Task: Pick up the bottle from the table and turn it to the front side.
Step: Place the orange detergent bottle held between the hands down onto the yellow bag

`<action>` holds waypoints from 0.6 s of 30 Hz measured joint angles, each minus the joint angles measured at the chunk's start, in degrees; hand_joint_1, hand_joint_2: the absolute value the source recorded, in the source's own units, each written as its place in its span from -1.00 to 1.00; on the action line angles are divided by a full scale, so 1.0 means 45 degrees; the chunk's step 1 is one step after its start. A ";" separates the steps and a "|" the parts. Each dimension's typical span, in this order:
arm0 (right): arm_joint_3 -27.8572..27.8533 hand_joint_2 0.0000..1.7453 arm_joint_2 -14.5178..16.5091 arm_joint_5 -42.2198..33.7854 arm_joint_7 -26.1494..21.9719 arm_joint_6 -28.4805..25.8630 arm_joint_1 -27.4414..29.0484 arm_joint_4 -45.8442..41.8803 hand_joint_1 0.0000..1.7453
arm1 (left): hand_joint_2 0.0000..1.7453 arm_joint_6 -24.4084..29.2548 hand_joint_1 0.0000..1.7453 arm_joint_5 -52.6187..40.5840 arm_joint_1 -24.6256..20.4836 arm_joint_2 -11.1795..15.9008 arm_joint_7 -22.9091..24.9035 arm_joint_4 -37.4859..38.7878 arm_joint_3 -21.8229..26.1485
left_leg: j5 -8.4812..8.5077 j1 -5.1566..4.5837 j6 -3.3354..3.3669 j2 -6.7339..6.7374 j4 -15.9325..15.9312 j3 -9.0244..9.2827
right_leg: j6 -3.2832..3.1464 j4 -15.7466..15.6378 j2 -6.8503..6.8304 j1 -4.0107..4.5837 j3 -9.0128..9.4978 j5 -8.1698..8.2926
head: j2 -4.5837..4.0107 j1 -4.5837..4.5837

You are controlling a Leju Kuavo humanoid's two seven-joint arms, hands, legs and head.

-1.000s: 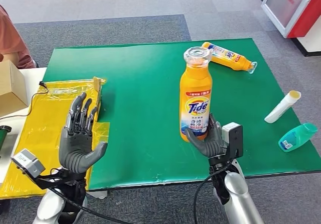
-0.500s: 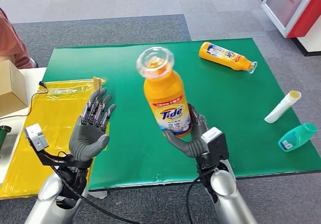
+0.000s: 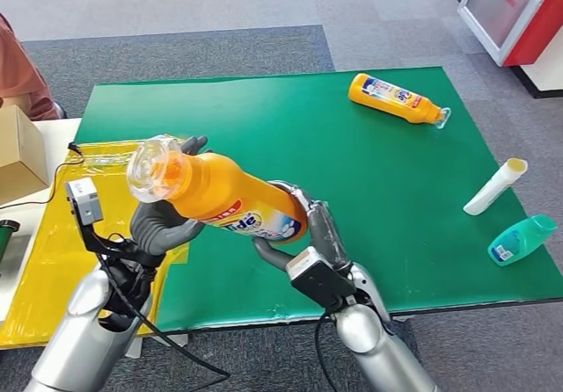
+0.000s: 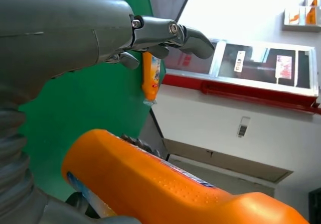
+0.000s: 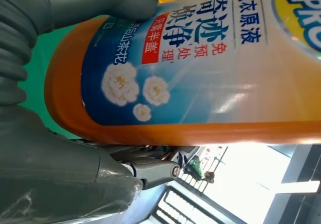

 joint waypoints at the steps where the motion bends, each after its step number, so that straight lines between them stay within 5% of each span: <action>1: 0.0058 1.00 0.0000 0.0078 0.0027 -0.0084 -0.0073 0.0086 1.00 | 1.00 -0.0077 -1.00 -0.0013 -0.0163 0.0042 0.0080 0.0068 -0.0095 | 0.0001 0.0000 0.0001 0.0000 0.0000 0.0000 | -0.0001 0.0000 0.0000 0.0000 0.0000 0.0001 | 0.0000 0.0001; 18: 0.0413 1.00 0.0000 0.0331 0.0245 -0.0285 -0.0957 0.1572 1.00 | 1.00 -0.1162 -1.00 -0.0365 -0.1747 0.0599 0.0498 0.0584 -0.2023 | 0.0002 0.0000 0.0003 0.0002 0.0000 -0.0002 | -0.0002 0.0002 0.0000 0.0000 -0.0001 0.0001 | 0.0000 0.0001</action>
